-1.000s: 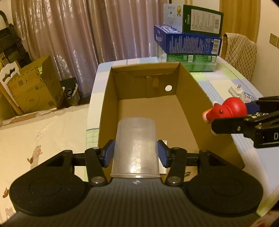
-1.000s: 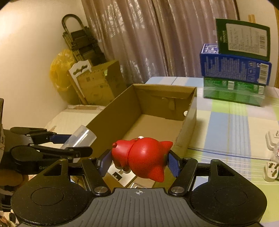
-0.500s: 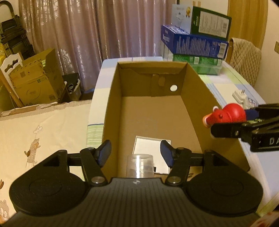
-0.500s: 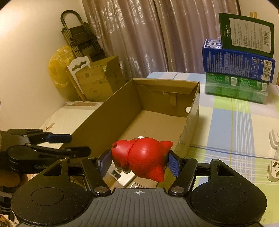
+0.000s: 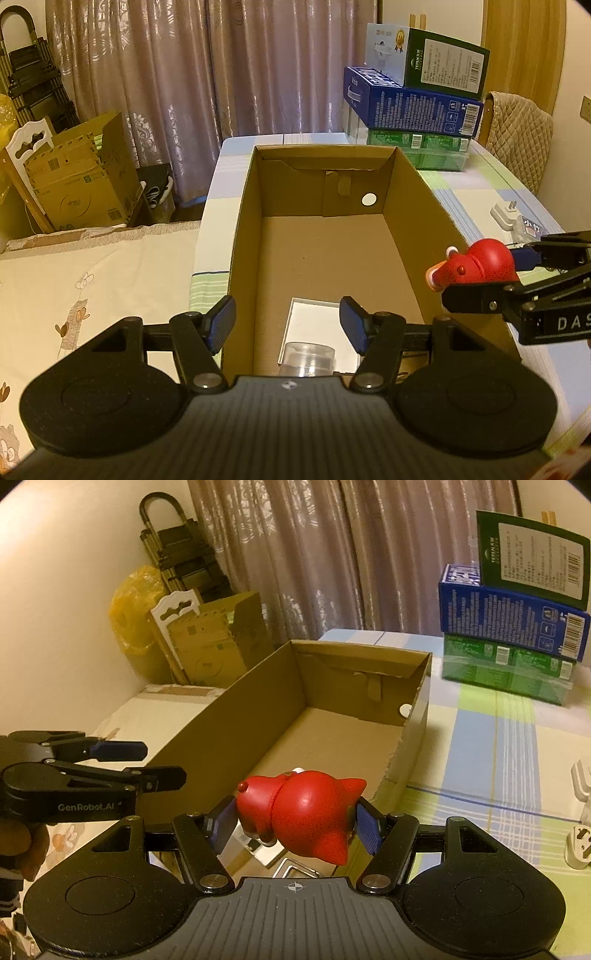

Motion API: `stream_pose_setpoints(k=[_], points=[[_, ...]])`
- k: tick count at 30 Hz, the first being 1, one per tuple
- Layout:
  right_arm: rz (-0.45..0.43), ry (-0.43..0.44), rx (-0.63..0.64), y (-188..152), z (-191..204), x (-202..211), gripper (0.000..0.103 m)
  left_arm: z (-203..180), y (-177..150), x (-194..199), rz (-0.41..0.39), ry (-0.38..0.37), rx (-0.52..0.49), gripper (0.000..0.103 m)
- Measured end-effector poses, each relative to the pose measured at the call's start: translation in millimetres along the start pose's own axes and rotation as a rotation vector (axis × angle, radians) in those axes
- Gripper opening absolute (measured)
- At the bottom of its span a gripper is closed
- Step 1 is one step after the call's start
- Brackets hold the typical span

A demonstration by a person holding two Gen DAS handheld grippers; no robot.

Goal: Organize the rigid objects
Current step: 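Carry cup and toy to the box, opening the left gripper to drop the cup, then open the right gripper to drop the red toy into the box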

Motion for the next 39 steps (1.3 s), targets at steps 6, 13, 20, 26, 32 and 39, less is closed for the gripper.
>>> stream_pose_setpoints(k=[6, 13, 20, 26, 32, 39], points=[[-0.005, -0.012, 0.025, 0, 1, -3, 0.063, 0, 0, -1, 0.000, -0.003, 0.008, 0.057], [-0.009, -0.053, 0.129, 9, 1, -22, 0.064, 2, -2, -3, -0.002, -0.007, 0.020, 0.057], [-0.028, -0.083, 0.155, 13, -7, -31, 0.064, 3, -5, -8, 0.004, -0.013, 0.025, 0.057], [-0.051, -0.099, 0.125, 17, -15, -25, 0.064, 0, -5, -6, 0.001, -0.016, 0.022, 0.057], [-0.060, -0.095, 0.060, 15, -29, -9, 0.065, -5, -4, 0, -0.003, -0.015, 0.019, 0.057], [-0.086, -0.095, -0.025, 6, -43, 31, 0.065, -21, 3, 17, -0.027, -0.024, 0.011, 0.057]])
Point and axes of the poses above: each gripper's, at about its wrist camera, not at the fingertips, and x roughly against the way its jaws point, z to its left, y to its top, the point moved 10 cm from there along -x, roughly the way its jaws point, and after that the axes turned 6 degrees about -y, right-handed, at the moved point
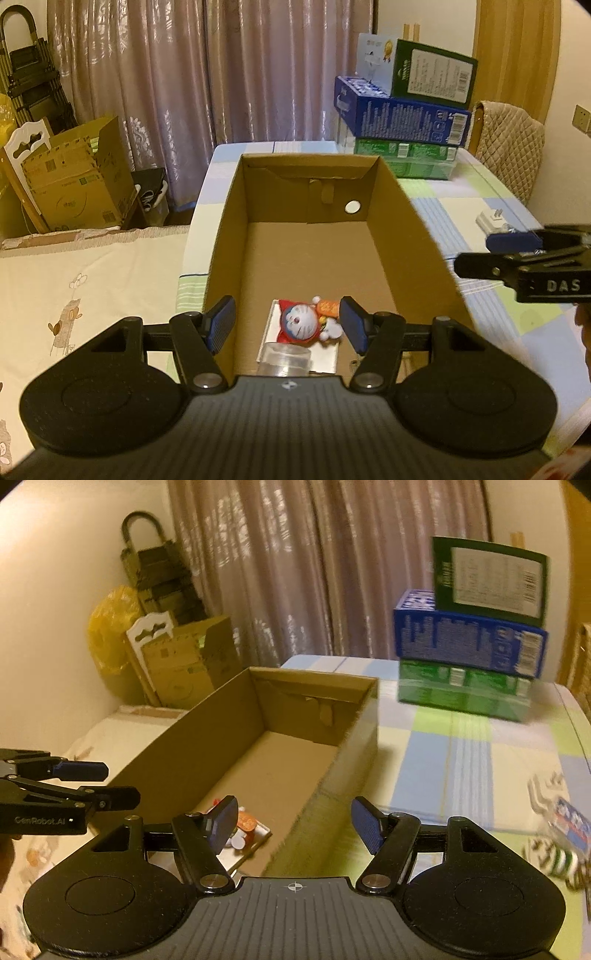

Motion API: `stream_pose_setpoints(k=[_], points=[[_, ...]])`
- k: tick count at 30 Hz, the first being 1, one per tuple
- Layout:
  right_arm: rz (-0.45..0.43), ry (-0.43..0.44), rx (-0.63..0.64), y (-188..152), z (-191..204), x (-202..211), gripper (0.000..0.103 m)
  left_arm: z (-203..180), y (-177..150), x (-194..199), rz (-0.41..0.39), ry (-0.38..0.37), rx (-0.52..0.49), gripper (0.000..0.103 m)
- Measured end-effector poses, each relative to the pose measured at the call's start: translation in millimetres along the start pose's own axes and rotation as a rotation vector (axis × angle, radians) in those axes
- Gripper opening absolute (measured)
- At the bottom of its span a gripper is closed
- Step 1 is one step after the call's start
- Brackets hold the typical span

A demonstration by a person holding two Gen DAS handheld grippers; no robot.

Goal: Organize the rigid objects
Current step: 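Open the right gripper to drop the red toy into the box, then move both grippers back over the table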

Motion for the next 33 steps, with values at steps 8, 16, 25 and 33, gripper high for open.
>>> stream_pose_setpoints(k=[8, 16, 25, 33], points=[[-0.025, -0.066, -0.073, -17, -37, 60, 0.066, -42, 5, 22, -0.028, -0.041, -0.007, 0.057], [-0.059, -0.162, -0.135, -45, -90, 122, 0.067, -116, 4, 43, -0.058, -0.121, -0.035, 0.057], [-0.081, -0.346, -0.272, -92, -189, 195, 0.069, -210, -5, 39, -0.057, -0.223, -0.069, 0.057], [-0.057, -0.446, -0.333, -113, -255, 228, 0.069, -266, -15, 14, -0.019, -0.269, -0.113, 0.057]])
Point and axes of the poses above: each gripper's, at about its wrist camera, not at the fingertips, and x roughly against the way its jaws point, z to its left, y to its top, the point moved 10 cm from there along -x, roughly the way its jaws point, and after that the axes turned 6 degrees about -y, right-handed, at the moved point
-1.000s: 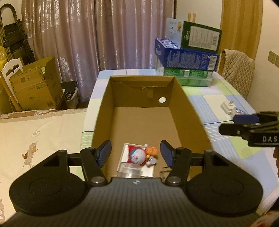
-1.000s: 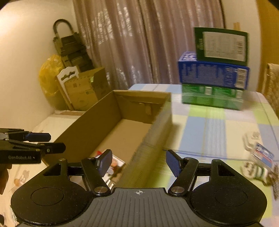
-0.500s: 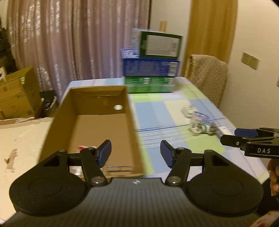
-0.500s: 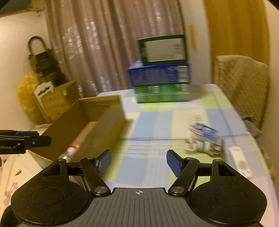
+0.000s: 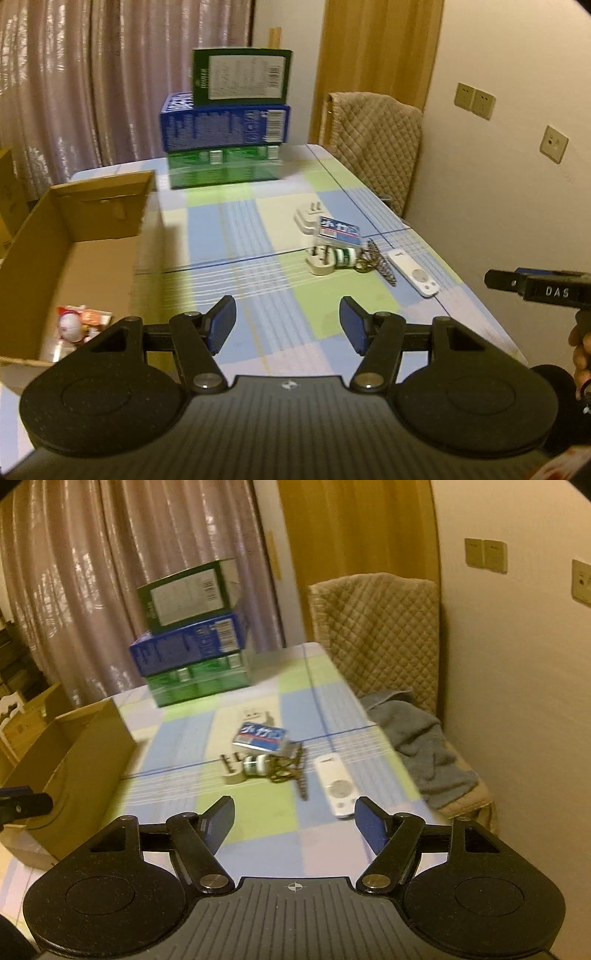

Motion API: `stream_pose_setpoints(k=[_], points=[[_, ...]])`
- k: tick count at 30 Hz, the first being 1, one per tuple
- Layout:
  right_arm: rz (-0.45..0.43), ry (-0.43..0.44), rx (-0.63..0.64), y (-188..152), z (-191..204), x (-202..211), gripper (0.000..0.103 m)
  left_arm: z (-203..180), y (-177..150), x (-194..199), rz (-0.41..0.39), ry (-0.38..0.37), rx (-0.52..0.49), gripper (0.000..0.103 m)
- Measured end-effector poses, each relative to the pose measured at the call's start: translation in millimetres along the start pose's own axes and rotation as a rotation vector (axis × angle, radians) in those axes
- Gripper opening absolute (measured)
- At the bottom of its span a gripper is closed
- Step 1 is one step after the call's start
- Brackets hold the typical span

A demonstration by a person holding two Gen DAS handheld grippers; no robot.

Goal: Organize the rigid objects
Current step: 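Move both grippers back over the table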

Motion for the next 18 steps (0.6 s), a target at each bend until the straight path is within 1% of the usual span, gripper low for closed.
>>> stream_pose_setpoints(k=[3, 9, 11, 15, 18], points=[[0.010, -0.007, 0.012, 6, -10, -4, 0.069, -8, 3, -13, 0.008, -0.007, -0.003, 0.057], [0.015, 0.021, 0.024, 26, -20, -18, 0.069, -18, 10, -44, 0.025, -0.011, -0.014, 0.057], [0.028, 0.025, 0.041, 30, -24, -30, 0.069, -20, 14, -55, 0.025, -0.012, -0.015, 0.057], [0.075, 0.037, 0.096, 24, -31, -63, 0.069, -25, 19, -86, 0.028, -0.014, -0.009, 0.057], [0.111, 0.041, 0.122, 15, -39, -92, 0.064, -31, 19, -111, 0.038, -0.029, -0.005, 0.057]])
Point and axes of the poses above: each gripper's, at about its wrist camera, not at the fingertips, and x roughly against the way its jaws point, z to its left, y to its top, the point moved 10 cm from there along -x, roughly the way its jaws point, and after that the axes turned 6 degrees about -y, right-handed, at the moved point
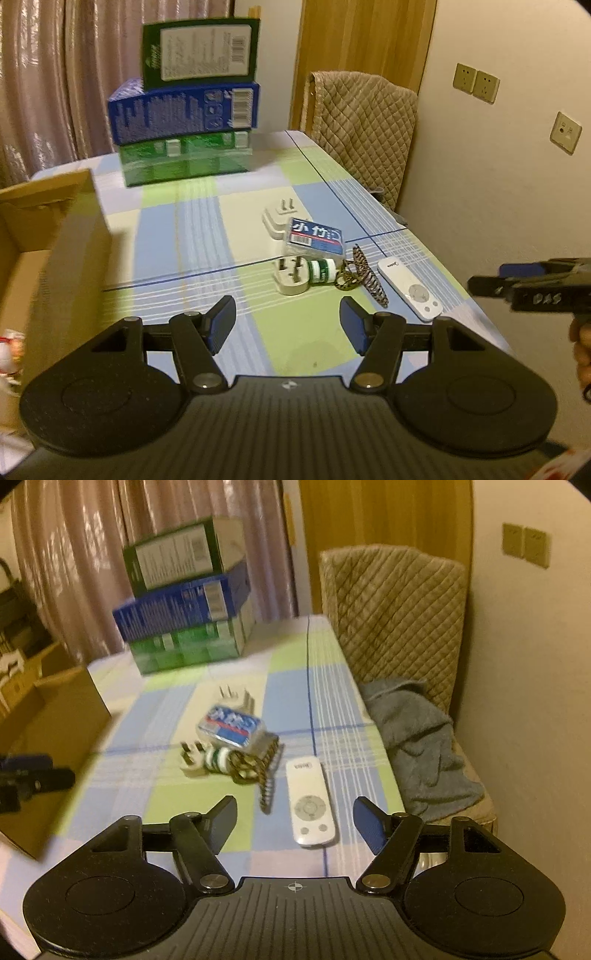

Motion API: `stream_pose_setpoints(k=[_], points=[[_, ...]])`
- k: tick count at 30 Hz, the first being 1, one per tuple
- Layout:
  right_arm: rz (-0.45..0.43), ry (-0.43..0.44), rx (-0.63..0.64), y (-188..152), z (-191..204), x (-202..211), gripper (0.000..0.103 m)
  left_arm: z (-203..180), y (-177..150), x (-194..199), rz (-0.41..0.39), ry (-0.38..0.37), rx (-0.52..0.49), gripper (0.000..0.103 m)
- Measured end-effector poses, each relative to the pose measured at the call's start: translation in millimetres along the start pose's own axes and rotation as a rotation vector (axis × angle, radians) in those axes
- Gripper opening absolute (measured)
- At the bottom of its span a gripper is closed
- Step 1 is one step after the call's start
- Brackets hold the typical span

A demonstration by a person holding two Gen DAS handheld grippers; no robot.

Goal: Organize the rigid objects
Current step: 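Move both grippers back over the table, then grasp the leopard-print braided cord with the left gripper while the right gripper grasps the white Midea remote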

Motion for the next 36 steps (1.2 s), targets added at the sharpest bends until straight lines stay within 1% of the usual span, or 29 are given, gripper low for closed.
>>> stream_pose_setpoints(k=[2, 7, 10, 12, 14, 17, 20, 21, 24, 26, 29, 31, 32, 34, 36], points=[[0.026, -0.001, 0.012, -5, -5, -21, 0.059, -4, -1, -19, 0.011, -0.009, -0.003, 0.057], [0.078, 0.014, 0.039, -14, -11, -69, 0.057, -13, -7, -61, 0.042, -0.035, -0.005, 0.058], [0.094, 0.024, 0.061, -16, -8, -92, 0.057, -15, -10, -79, 0.050, -0.046, -0.007, 0.058], [0.103, 0.018, 0.085, -18, -7, -104, 0.054, -16, -13, -89, 0.059, -0.052, -0.001, 0.058], [0.107, 0.009, 0.100, -19, -7, -114, 0.042, -16, -15, -98, 0.063, -0.058, 0.005, 0.058], [0.109, 0.009, 0.117, -19, -5, -124, 0.038, -17, -15, -106, 0.066, -0.070, 0.003, 0.058], [0.099, -0.001, 0.154, -18, 0, -129, 0.038, -19, -15, -113, 0.068, -0.079, -0.004, 0.059], [0.102, 0.008, 0.156, -18, 1, -129, 0.038, -19, -16, -115, 0.066, -0.084, -0.004, 0.059], [0.124, 0.092, 0.171, -20, 14, -125, 0.038, -18, -18, -118, 0.066, -0.091, -0.014, 0.059], [0.134, 0.130, 0.193, -23, 21, -122, 0.038, -17, -21, -119, 0.067, -0.093, -0.023, 0.059], [0.156, 0.229, 0.202, -32, 32, -113, 0.037, -16, -27, -121, 0.069, -0.114, -0.025, 0.060], [0.170, 0.294, 0.243, -39, 42, -105, 0.037, -18, -29, -123, 0.068, -0.132, -0.041, 0.061], [0.173, 0.306, 0.255, -42, 45, -103, 0.037, -19, -30, -124, 0.064, -0.143, -0.054, 0.061], [0.164, 0.265, 0.249, -43, 41, -103, 0.037, -19, -31, -129, 0.062, -0.147, -0.084, 0.061], [0.158, 0.223, 0.202, -42, 30, -103, 0.037, -22, -31, -135, 0.064, -0.154, -0.127, 0.061]])
Point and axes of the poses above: each gripper's, at about its wrist camera, not at the fingertips, and x roughly against the way its jaws point, z to its left, y to its top, the point moved 10 cm from there along -x, roughly the way its jaws point, and after that the axes turned 6 degrees about -y, right-handed, at the moved point
